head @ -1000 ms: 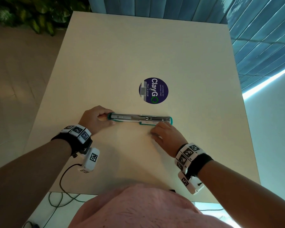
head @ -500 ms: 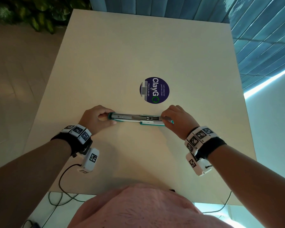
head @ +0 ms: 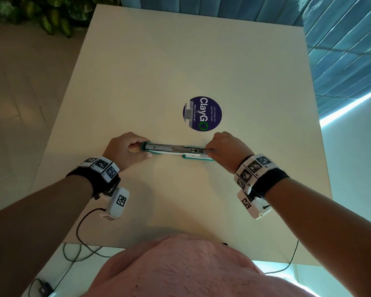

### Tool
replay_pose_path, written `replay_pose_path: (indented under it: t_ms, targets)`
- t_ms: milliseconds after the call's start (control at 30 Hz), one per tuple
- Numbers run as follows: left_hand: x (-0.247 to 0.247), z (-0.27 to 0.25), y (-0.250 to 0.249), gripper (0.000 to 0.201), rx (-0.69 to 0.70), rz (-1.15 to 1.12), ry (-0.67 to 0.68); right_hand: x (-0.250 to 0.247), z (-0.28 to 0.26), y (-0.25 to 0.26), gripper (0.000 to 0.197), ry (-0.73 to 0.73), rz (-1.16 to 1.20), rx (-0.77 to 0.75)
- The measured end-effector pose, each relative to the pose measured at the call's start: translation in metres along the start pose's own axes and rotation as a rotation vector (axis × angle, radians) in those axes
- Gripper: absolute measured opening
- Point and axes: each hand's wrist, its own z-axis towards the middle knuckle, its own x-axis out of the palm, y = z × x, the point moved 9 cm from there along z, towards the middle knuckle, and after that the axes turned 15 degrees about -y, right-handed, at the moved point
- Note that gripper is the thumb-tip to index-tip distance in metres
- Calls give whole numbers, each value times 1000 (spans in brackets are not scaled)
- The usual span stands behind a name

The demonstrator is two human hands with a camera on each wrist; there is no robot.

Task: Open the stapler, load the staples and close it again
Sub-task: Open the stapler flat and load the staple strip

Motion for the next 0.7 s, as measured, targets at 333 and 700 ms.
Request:
replay_pose_path:
  t_ms: [333,700]
  targets:
    - [0,0,1,36,-2,25,9,-2,-15,-39,55,-203,231,136]
    - [-8,2,-16,34,32,58,61,12,-20,-50,32,-248,332,148]
